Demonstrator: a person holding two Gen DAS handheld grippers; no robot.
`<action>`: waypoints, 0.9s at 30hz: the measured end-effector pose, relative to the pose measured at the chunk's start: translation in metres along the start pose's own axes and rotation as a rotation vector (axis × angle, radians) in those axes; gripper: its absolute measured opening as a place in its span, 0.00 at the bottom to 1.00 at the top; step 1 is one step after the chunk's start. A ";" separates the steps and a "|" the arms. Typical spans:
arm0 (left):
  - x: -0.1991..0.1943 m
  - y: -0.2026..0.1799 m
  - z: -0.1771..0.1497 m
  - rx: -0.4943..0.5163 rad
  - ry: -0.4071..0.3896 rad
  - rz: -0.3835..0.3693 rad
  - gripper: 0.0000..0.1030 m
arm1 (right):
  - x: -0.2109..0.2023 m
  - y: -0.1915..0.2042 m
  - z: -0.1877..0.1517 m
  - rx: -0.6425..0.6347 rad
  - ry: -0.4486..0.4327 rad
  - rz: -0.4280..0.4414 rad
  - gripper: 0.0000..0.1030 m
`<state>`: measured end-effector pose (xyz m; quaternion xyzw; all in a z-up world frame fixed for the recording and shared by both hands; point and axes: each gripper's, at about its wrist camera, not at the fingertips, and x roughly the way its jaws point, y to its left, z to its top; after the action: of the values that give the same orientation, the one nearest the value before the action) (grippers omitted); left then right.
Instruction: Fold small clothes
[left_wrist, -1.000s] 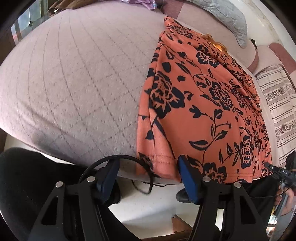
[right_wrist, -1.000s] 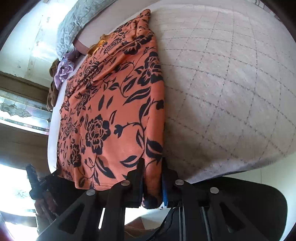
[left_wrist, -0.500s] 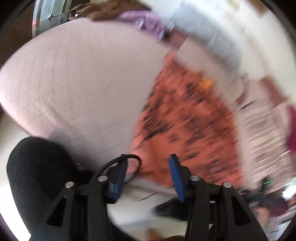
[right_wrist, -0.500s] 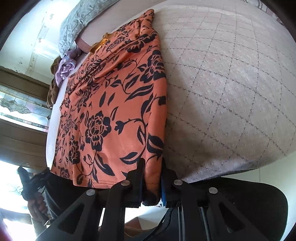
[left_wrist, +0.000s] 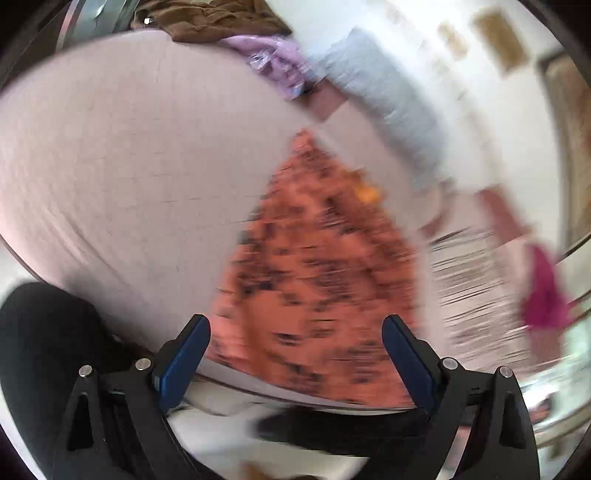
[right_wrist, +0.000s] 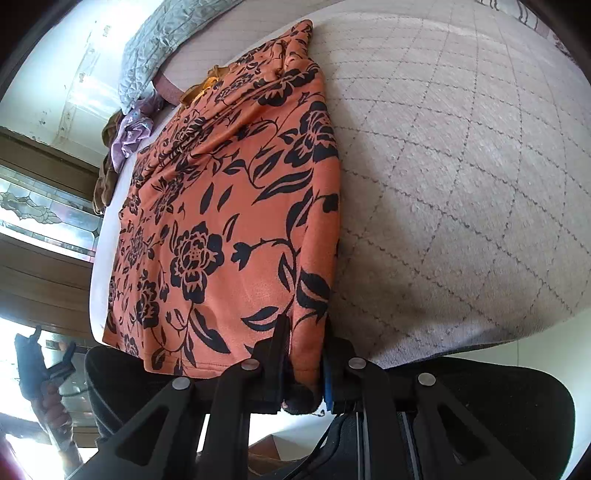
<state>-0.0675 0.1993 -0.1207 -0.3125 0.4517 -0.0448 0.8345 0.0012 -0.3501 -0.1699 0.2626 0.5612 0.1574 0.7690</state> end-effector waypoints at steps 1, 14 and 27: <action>0.017 0.002 0.000 0.013 0.021 0.033 0.91 | 0.000 0.000 0.000 -0.001 0.001 0.000 0.18; 0.030 -0.007 -0.014 0.151 0.025 0.188 0.07 | -0.002 0.004 0.002 -0.016 0.013 0.002 0.10; 0.067 -0.006 -0.018 0.148 0.079 0.227 0.06 | 0.003 0.002 0.007 0.030 0.018 -0.004 0.09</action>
<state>-0.0406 0.1620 -0.1729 -0.1947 0.5120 0.0044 0.8366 0.0093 -0.3482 -0.1693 0.2714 0.5708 0.1500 0.7603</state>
